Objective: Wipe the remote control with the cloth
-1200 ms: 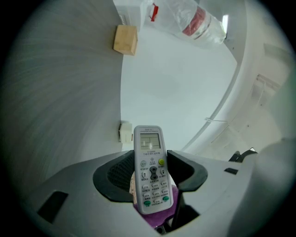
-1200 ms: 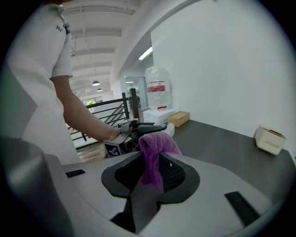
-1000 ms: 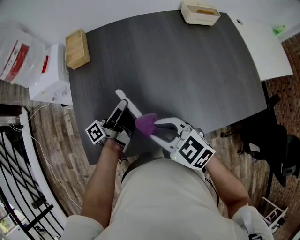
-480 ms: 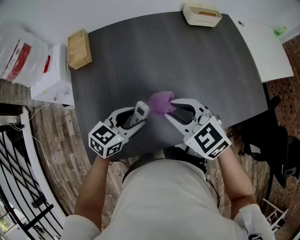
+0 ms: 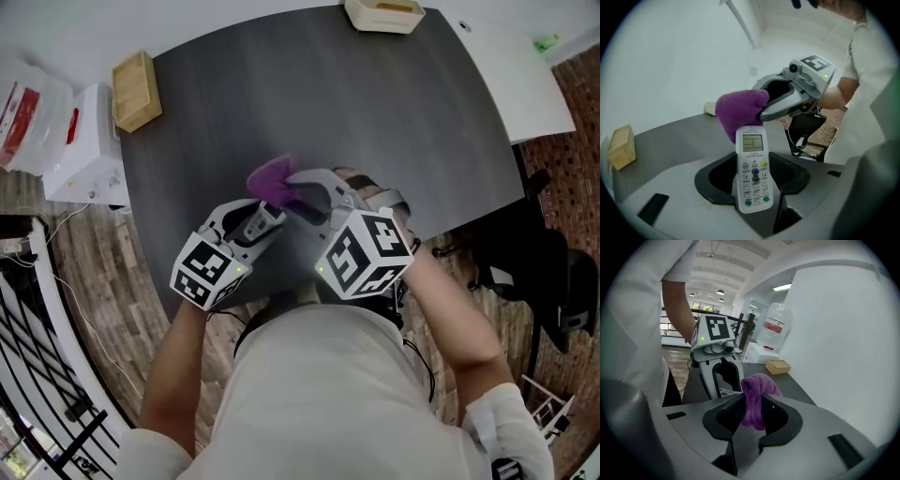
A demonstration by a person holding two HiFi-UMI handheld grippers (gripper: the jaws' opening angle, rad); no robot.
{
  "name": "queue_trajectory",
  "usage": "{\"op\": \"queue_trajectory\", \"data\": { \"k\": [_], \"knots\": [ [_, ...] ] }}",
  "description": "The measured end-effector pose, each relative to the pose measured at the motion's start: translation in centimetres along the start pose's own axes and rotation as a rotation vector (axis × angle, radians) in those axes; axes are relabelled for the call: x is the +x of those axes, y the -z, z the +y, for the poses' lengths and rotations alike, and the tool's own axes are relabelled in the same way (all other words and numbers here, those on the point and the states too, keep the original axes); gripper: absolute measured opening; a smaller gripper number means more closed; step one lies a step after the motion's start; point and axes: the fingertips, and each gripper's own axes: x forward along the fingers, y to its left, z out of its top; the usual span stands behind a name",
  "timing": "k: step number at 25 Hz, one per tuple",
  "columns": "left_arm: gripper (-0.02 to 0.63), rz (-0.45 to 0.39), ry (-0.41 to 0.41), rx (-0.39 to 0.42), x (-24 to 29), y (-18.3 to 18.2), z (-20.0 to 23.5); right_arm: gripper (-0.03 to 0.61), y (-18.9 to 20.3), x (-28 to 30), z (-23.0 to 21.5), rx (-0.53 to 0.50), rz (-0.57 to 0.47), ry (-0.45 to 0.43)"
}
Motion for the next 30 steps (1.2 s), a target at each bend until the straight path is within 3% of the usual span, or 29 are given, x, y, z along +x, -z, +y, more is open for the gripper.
{"op": "queue_trajectory", "data": {
  "k": [4, 9, 12, 14, 17, 20, 26, 30],
  "knots": [
    [0.216, -0.005, -0.055, -0.05, -0.1, 0.3, 1.2, 0.106, 0.1, -0.4, 0.3, 0.03, -0.007, 0.004],
    [0.216, -0.045, -0.152, -0.193, -0.7, 0.7, 4.1, 0.106, 0.1, -1.3, 1.5, 0.079, -0.033, -0.022],
    [0.216, -0.143, -0.18, -0.357, -1.5, 0.2, 5.9, 0.106, -0.2, -1.7, 2.9, 0.125, -0.057, -0.063],
    [0.216, -0.265, -0.172, -0.506, -2.6, -0.6, 7.3, 0.106, -0.2, -1.8, 3.1, 0.195, -0.075, -0.061],
    [0.217, -0.485, -0.154, -0.709, -4.6, -2.0, 9.2, 0.106, 0.7, -1.7, 2.4, 0.429, -0.121, -0.033],
    [0.217, -0.647, -0.14, -0.807, -6.1, -3.6, 10.1, 0.106, 3.0, -1.1, 1.9, 0.74, -0.156, -0.028],
    [0.217, -0.772, -0.1, -0.706, -6.6, -8.0, 8.4, 0.106, 5.5, 1.5, 3.6, 1.303, -0.222, -0.196],
    [0.218, -0.737, -0.071, -0.577, -5.1, -9.9, 6.1, 0.106, 4.4, 3.0, 3.8, 1.613, -0.348, -0.331]
  ]
}}
